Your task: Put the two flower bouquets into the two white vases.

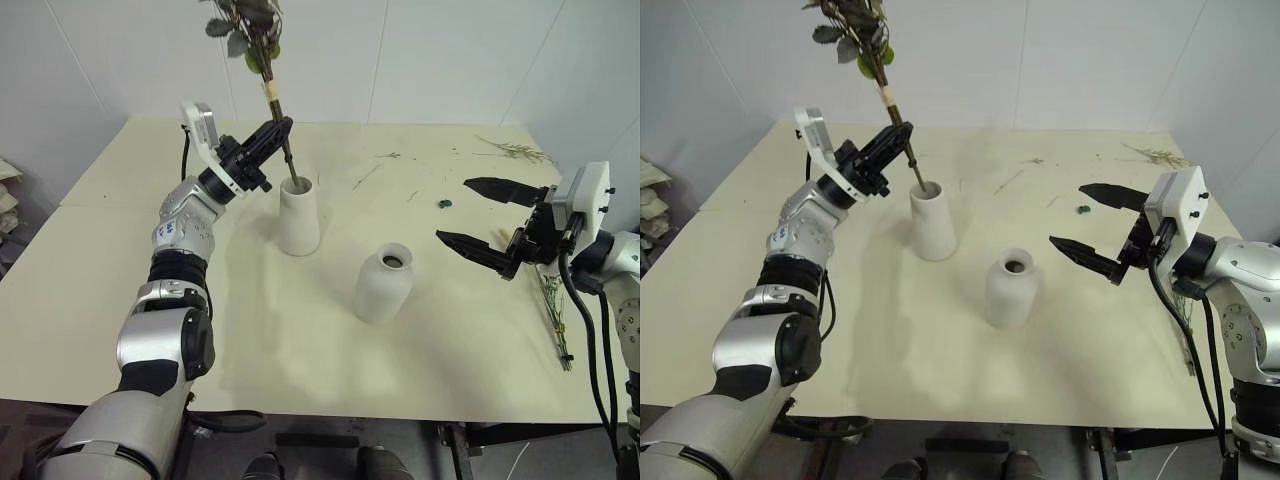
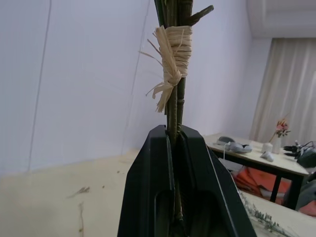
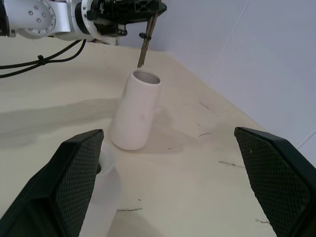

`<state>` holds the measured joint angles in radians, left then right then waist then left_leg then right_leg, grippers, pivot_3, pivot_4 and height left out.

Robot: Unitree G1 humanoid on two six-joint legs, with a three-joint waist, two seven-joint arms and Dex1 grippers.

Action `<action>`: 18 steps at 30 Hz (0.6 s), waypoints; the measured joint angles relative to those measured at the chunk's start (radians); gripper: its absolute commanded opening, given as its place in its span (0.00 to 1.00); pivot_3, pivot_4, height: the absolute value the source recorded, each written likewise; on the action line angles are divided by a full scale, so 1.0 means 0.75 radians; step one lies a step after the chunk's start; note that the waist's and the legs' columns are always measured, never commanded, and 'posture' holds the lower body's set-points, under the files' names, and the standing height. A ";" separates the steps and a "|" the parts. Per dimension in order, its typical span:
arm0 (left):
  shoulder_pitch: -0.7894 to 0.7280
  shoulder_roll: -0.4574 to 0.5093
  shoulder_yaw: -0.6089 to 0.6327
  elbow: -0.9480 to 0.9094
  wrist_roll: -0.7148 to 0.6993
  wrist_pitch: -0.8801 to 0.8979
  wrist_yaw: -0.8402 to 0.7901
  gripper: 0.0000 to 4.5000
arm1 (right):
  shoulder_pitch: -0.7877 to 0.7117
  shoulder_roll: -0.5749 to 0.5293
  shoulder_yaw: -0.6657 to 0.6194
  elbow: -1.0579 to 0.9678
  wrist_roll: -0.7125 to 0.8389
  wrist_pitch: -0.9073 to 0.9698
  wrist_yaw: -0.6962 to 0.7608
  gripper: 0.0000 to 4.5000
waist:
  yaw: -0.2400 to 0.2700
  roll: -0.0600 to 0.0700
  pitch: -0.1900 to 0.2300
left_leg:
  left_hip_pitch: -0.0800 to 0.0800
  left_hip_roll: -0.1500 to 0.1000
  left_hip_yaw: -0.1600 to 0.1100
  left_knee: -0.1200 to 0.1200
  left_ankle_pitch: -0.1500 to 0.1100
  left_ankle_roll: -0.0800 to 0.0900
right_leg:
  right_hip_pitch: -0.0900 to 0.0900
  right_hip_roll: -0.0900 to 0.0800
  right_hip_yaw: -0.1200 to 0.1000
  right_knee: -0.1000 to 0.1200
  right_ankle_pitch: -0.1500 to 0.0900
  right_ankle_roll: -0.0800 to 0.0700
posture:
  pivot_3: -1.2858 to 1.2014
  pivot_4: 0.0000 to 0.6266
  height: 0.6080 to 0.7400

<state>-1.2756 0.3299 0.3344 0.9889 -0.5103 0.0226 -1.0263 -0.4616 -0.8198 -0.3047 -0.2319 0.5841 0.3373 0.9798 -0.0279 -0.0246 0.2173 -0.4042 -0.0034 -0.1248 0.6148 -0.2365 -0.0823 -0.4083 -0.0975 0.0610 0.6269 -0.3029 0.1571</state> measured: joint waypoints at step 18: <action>-0.022 -0.105 0.021 0.329 0.128 -0.355 0.082 0.01 | 0.028 0.000 -0.024 -0.061 0.027 0.027 -0.064 1.00 | 0.005 0.000 0.000 | -0.001 -0.001 0.000 0.000 0.001 0.001 | 0.000 0.000 0.000 0.001 0.001 0.001 | 0.52 0.24 1.00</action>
<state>-1.2921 0.2509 0.3502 1.2356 -0.4141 -0.2440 -0.9650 -0.4408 -0.8198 -0.3230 -0.2777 0.6041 0.3575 0.9322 -0.0245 -0.0247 0.2173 -0.4047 -0.0039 -0.1251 0.6150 -0.2359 -0.0813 -0.4085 -0.0975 0.0610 0.6274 -0.3025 0.1577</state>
